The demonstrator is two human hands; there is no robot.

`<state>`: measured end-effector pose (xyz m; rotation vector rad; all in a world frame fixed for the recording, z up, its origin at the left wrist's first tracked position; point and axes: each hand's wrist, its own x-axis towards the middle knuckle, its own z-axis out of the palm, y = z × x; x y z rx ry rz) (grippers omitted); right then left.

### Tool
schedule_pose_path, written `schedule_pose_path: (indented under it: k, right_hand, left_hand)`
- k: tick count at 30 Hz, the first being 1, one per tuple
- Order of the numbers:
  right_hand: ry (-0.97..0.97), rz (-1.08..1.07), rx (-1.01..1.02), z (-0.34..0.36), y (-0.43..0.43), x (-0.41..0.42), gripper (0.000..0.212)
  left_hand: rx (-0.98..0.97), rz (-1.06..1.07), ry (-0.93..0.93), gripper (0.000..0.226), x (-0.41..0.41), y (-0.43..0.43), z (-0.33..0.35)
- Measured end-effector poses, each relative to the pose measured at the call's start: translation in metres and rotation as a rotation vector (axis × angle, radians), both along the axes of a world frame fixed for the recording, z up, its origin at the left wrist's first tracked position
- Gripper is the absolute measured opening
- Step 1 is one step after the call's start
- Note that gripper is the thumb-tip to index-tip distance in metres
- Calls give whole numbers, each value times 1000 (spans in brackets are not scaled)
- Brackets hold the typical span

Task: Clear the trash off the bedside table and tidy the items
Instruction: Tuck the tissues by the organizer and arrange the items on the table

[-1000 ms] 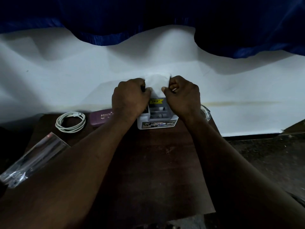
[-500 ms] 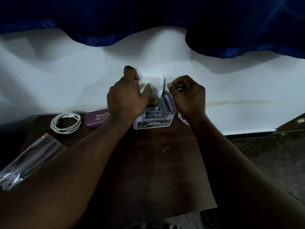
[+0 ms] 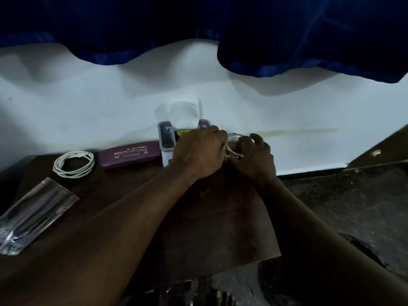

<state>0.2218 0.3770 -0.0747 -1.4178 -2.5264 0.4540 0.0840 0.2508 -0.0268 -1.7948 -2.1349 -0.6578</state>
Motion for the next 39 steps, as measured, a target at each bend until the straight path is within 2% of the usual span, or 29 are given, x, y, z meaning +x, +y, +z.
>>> schedule_pose_path:
  k: [2,7,10,13,15,17,18,19,20,22,25,30,31,34,35,37,39]
  right_hand:
    - [44,-22,-46,-5,1,-1,83]
    - [10,-25,-1,0,4,-10,82]
    - [46,-53,-62,8,1,-15,98]
    - [194,-123,-178,20,4,-13,85]
    - [385,-189,-407,31,7,-8,66]
    - [642,-143,-855,40,8,-3,47]
    - [817,-98,-1128,45,5,-1,42]
    - [975,-82,-1316,49,2,2,41]
    - [1083,-98,-1408,51,1,4,47]
    - [1177,-178,-1469,49,0,11,59]
    - [1122,-292,-1396,43,1,17,57]
    - [997,-448,-1109,26,3,10,51]
    - [942,-467,-1041,22,5,7,52]
    - [498,-435,-618,21,12,1,53]
    - [420,-443,-494,23,12,1,58]
    - [366,-406,-458,23,13,0,61]
    - [291,-384,-378,22,11,-1,54]
  left_hand:
    - [-41,4,6,21,4,0,-2]
    - [-120,-26,-69,17,15,-3,-5]
    - [-165,9,-96,20,20,-4,-9]
    - [-227,69,-132,25,26,1,-14]
    - [-254,98,-204,27,29,5,-19]
    - [-244,98,-288,36,32,7,-22]
    - [-229,82,-324,41,34,8,-24]
    - [-213,61,-344,45,36,9,-24]
    - [-201,46,-341,47,38,10,-24]
    - [-178,36,-316,44,41,12,-24]
    - [-192,52,-298,35,45,13,-25]
    - [-271,85,-207,34,50,13,-28]
    - [-287,90,-197,32,50,13,-28]
    - [-356,101,-192,28,48,14,-28]
    - [-382,99,-194,28,49,14,-28]
    - [-385,87,-218,29,49,13,-29]
    - [-369,68,-228,29,50,10,-28]
